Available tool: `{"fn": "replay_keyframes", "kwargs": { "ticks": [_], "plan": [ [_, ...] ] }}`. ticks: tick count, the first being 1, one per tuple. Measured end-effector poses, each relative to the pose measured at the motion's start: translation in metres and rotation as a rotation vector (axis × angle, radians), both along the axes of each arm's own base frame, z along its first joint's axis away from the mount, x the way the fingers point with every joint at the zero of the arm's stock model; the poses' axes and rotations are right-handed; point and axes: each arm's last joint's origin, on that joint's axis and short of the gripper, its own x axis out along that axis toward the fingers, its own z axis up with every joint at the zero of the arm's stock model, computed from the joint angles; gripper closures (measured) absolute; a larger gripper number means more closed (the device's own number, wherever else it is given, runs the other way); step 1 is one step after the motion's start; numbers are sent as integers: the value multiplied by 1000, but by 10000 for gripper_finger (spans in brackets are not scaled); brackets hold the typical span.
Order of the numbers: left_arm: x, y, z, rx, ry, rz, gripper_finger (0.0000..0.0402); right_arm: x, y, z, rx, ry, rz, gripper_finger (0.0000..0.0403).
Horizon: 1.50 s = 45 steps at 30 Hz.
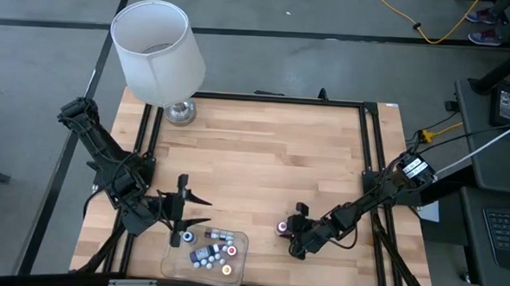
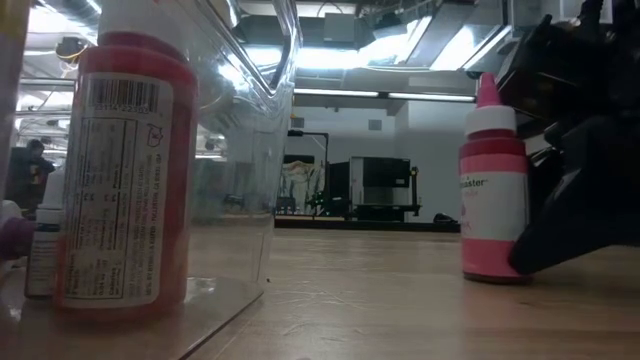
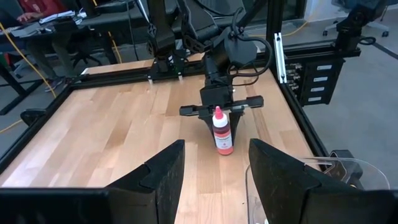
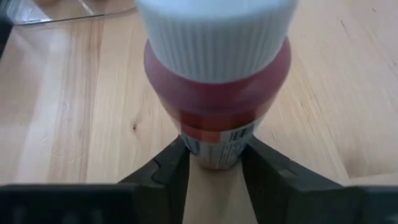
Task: Pick & Place food coloring
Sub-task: Put the large pink food coloring bottle into the bin
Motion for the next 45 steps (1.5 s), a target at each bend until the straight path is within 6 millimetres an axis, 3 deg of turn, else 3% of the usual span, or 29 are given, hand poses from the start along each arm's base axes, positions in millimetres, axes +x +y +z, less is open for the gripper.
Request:
{"fn": "replay_keyframes", "kwargs": {
  "ticks": [5, 15, 21, 30, 40, 45],
  "plan": [
    [0, 0, 0, -3, 0, 1, 226, 0, 1, 1, 22, 2, 22, 264],
    [0, 0, 0, -2, -1, 3, 226, 1, 2, 2, 27, -5, 45, 162],
    [0, 0, 0, 0, -3, 9, 226, 7, -3, 3, 21, -29, 38, 143],
    [0, 1, 0, 3, -6, 17, 226, 11, -7, 4, 22, -33, 59, 172],
    [0, 1, 0, 4, -8, 22, 226, 11, -7, 5, 11, -37, 73, 258],
    [0, 1, 0, 5, -7, 22, 226, 11, -7, 5, 11, -38, 73, 263]
  ]
}}
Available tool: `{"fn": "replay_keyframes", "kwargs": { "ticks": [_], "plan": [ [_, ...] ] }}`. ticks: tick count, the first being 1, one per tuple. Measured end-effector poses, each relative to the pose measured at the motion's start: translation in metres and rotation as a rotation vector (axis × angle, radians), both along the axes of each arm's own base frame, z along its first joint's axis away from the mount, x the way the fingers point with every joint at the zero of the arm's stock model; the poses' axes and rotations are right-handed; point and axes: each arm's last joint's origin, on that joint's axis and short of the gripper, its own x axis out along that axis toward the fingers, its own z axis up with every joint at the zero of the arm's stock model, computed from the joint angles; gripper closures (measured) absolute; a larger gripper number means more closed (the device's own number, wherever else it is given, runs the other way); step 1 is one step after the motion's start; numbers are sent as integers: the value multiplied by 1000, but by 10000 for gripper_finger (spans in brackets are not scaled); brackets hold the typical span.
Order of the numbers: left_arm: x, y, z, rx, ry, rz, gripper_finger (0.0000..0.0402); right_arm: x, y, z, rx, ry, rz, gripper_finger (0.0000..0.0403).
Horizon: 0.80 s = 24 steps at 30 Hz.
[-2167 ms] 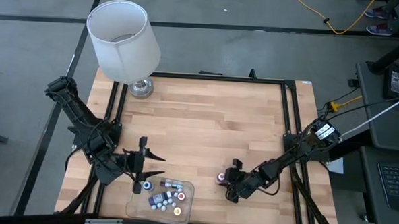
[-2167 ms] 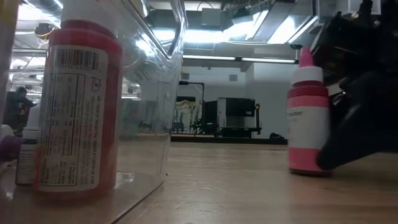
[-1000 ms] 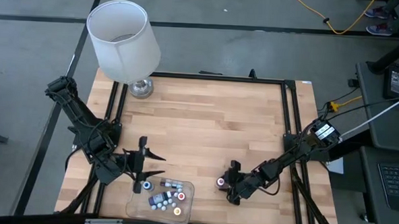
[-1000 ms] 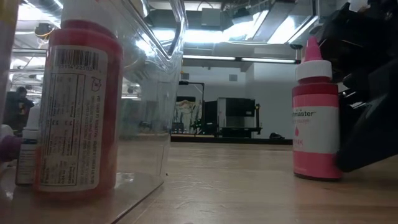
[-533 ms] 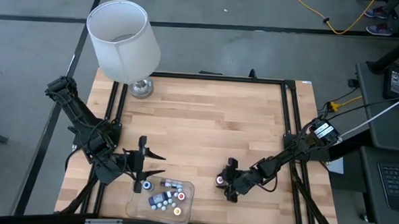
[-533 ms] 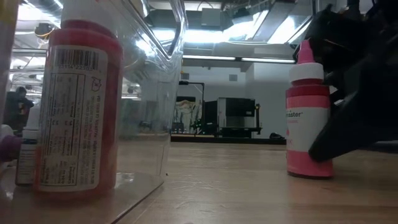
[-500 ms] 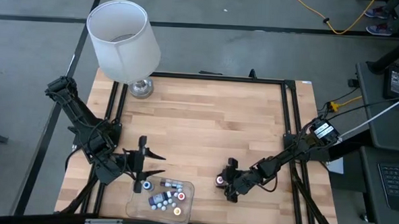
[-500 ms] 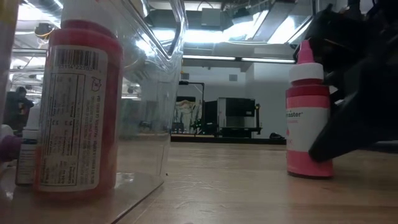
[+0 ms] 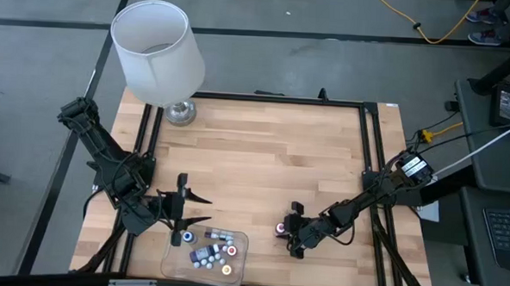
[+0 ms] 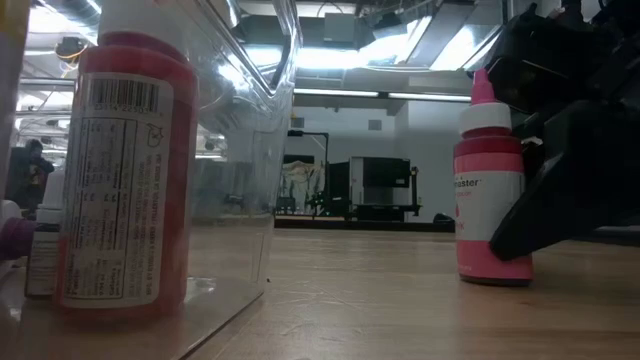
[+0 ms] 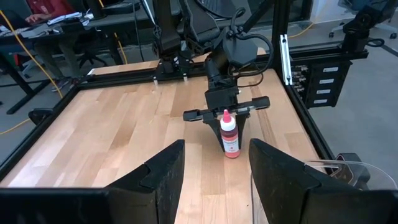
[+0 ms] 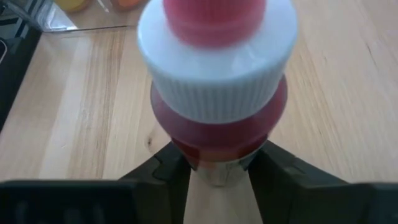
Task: Pick & Place food coloring
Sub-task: Put the large pink food coloring bottle into the bin
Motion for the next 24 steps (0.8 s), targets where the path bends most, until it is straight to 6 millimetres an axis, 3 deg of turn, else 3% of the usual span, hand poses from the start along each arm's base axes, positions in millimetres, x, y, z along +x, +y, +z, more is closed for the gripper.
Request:
{"fn": "replay_keyframes", "kwargs": {
  "ticks": [4, 8, 16, 24],
  "plan": [
    [1, 1, 0, 19, 1, -1, 226, 0, 0, 4, 11, -9, 3, 253],
    [6, 7, 0, 16, -8, 57, 226, -1, -4, 23, 37, -33, 8, 255],
    [23, 30, -6, -45, 74, 86, 226, -6, -37, 87, 12, 31, -30, 253],
    [45, 63, 1, -123, 105, 100, 226, 17, -71, 152, -115, 115, 16, 252]
  ]
}}
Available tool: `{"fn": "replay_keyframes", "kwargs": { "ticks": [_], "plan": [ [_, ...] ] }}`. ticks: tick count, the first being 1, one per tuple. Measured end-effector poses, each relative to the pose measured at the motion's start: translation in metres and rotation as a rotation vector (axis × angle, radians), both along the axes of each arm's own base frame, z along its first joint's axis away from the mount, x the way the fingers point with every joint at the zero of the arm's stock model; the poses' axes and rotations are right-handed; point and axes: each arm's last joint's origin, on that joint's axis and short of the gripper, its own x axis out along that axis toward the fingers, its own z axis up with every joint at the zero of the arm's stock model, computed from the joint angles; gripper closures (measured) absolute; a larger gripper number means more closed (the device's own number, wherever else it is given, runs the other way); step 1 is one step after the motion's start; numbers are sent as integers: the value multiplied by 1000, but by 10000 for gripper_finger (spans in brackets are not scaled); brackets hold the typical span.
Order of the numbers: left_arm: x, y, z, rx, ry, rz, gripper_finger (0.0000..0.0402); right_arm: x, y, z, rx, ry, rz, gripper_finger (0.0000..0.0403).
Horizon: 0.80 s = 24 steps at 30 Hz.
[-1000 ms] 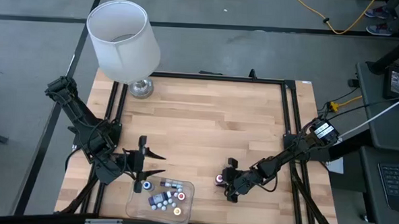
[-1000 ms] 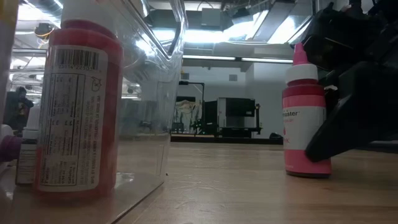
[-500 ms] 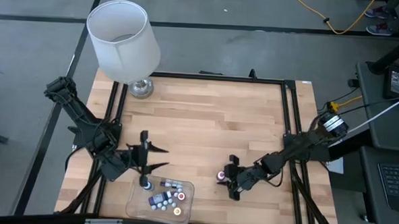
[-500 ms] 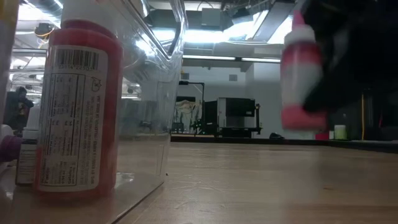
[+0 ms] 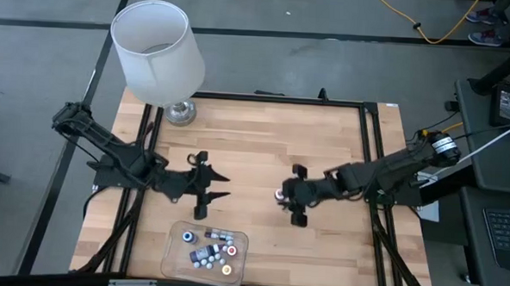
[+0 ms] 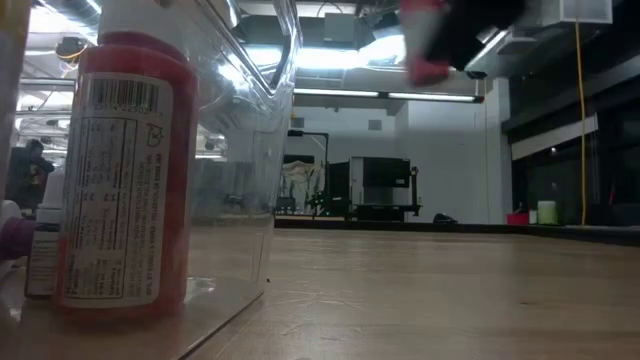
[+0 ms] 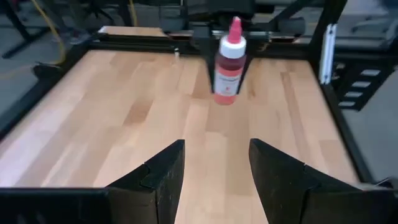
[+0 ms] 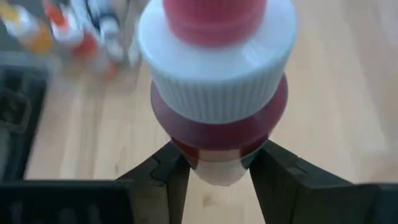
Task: Pick & Place food coloring
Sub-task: Put the large pink food coloring bottle into the bin
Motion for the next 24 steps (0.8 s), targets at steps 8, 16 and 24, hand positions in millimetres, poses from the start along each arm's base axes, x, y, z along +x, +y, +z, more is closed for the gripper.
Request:
{"fn": "replay_keyframes", "kwargs": {
  "ticks": [8, 16, 24],
  "plan": [
    [13, 22, 22, -2, -26, -33, 226, 22, -34, 43, -8, -107, 30, 251],
    [27, 38, 33, -44, -85, 0, 198, 26, -51, 48, -15, -109, 81, 251],
    [76, 52, 32, -53, -49, 47, 176, 27, -57, 48, -31, -101, 84, 251]
  ]
}}
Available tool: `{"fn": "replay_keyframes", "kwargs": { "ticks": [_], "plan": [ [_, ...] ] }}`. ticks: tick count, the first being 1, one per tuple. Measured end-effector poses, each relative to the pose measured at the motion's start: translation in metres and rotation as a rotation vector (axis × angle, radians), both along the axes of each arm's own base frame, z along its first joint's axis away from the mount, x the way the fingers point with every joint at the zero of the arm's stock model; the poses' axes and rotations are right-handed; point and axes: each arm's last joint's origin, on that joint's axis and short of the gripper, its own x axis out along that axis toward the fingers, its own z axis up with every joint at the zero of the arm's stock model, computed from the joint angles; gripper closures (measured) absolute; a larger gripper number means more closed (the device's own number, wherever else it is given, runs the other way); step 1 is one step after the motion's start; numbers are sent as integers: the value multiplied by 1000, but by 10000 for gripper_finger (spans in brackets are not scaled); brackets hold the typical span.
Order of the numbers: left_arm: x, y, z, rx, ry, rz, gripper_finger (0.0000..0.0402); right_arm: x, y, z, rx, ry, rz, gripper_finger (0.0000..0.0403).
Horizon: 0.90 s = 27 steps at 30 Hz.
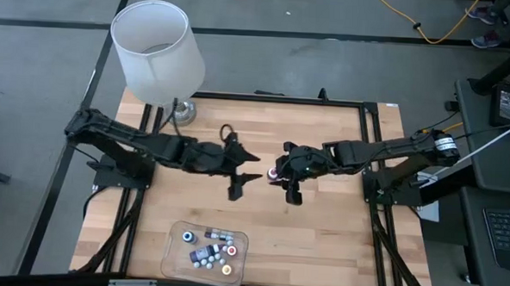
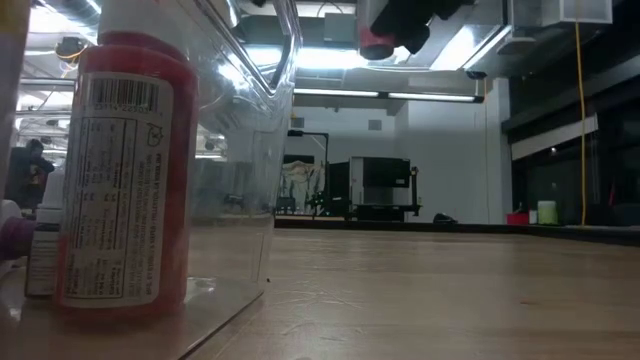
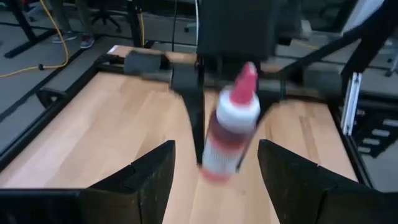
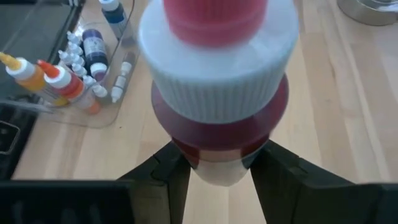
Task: Pick & Place food coloring
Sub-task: Put the large pink food coloring bottle into the bin
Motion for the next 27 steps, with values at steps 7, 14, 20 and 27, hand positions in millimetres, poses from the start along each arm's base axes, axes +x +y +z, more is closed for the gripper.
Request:
{"fn": "replay_keyframes", "kwargs": {
  "ticks": [7, 14, 20, 27],
  "plan": [
    [39, 9, 1, -9, 25, -75, 176, -2, 0, -2, -7, 30, 28, 251],
    [66, 5, -7, -39, 51, -164, 176, -4, 0, -5, -9, 67, 34, 251],
    [70, 4, -13, -52, 78, -166, 176, -5, 0, -7, -10, 90, 55, 251],
    [67, 5, -15, -52, 120, -128, 177, -6, -1, -7, -11, 94, 53, 251]
  ]
}}
